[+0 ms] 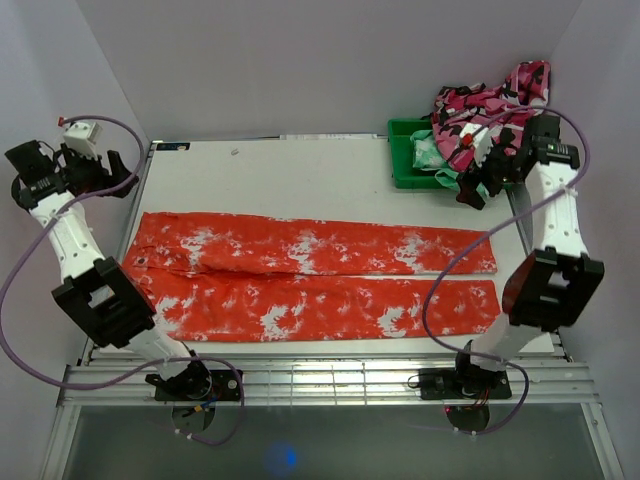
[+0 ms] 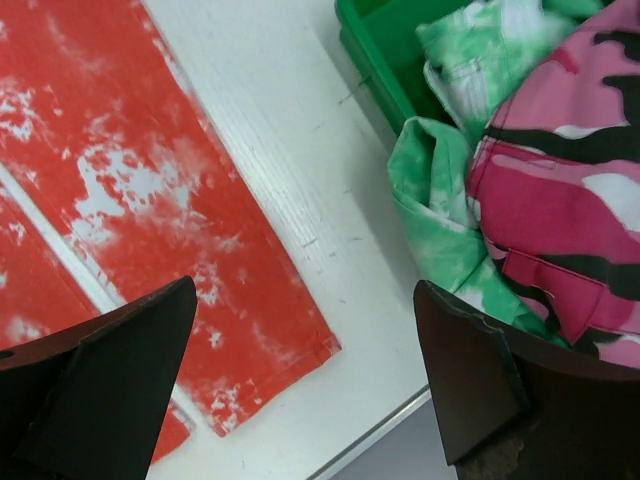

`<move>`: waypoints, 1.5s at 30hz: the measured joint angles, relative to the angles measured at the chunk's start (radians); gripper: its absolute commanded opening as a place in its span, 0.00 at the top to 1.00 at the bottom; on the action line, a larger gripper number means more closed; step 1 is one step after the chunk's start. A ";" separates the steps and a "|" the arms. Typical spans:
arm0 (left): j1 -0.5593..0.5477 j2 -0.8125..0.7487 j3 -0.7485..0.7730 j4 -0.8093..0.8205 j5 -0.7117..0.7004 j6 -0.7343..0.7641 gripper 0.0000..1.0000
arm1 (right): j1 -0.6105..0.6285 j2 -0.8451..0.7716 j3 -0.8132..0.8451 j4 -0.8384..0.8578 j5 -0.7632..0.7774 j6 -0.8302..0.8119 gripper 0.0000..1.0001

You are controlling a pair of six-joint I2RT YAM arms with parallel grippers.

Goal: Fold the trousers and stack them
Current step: Fold the trousers

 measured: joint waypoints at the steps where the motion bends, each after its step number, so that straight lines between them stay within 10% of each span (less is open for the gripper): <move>1: -0.001 0.050 0.051 0.002 0.003 0.002 0.10 | -0.001 0.090 0.096 -0.044 0.004 -0.030 0.11; 9: -0.013 0.517 0.509 -0.158 0.025 0.140 0.15 | -0.053 0.556 0.390 -0.267 0.146 -0.147 0.17; 27: -0.049 0.693 0.501 -0.365 -0.021 0.702 0.23 | -0.059 0.573 0.111 -0.111 0.333 -0.271 0.27; 39: -0.070 0.789 0.478 -0.459 -0.069 0.939 0.29 | -0.056 0.536 0.034 -0.043 0.354 -0.310 0.86; 45: -0.073 0.806 0.484 -0.463 -0.037 0.977 0.29 | -0.056 0.520 0.011 -0.035 0.352 -0.317 0.92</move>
